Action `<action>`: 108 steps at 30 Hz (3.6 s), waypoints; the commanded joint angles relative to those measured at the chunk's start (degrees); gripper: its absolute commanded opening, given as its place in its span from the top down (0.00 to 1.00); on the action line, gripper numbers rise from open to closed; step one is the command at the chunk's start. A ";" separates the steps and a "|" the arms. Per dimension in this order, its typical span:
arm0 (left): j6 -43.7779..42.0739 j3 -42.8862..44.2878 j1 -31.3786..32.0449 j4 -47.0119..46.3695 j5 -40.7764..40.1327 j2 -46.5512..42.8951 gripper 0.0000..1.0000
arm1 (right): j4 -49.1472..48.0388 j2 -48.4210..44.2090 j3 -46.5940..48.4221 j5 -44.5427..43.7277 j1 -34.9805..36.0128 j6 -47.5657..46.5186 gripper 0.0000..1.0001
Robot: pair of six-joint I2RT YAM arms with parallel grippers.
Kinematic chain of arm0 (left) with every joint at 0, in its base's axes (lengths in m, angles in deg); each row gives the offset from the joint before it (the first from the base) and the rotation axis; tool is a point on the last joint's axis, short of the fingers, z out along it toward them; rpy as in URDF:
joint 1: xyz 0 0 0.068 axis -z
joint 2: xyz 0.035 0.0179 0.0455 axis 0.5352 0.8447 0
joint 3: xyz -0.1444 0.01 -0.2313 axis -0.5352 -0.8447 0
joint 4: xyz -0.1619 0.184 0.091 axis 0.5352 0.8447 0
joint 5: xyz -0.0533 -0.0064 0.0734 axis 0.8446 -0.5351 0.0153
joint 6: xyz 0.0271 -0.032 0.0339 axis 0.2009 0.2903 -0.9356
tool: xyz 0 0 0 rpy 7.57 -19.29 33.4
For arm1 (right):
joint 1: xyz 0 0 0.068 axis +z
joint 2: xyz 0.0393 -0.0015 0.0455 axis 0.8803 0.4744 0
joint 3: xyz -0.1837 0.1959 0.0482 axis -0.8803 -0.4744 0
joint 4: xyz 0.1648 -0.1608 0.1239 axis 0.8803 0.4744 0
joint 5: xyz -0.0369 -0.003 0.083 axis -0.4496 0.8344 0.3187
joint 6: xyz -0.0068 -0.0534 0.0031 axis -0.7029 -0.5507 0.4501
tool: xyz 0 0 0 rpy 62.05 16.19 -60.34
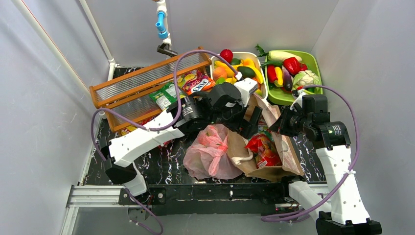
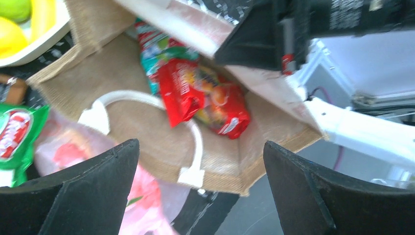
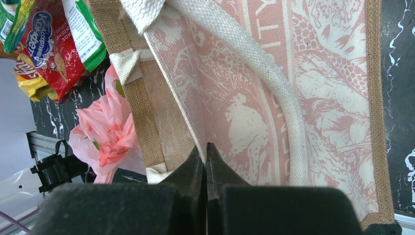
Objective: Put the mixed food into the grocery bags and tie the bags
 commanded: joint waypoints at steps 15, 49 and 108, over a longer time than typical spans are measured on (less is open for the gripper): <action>2.15 -19.38 0.69 13.48 -9.82 -15.82 0.02 | 4.86 1.63 9.09 -23.51 1.18 -0.91 0.99; -2.32 -23.50 6.44 13.07 -24.06 -2.14 0.13 | 3.51 -1.82 5.79 -24.30 4.21 -2.05 0.99; 4.53 -1.29 3.91 23.48 -30.41 -16.02 1.00 | 1.70 -2.14 4.48 -20.24 4.32 -1.26 0.99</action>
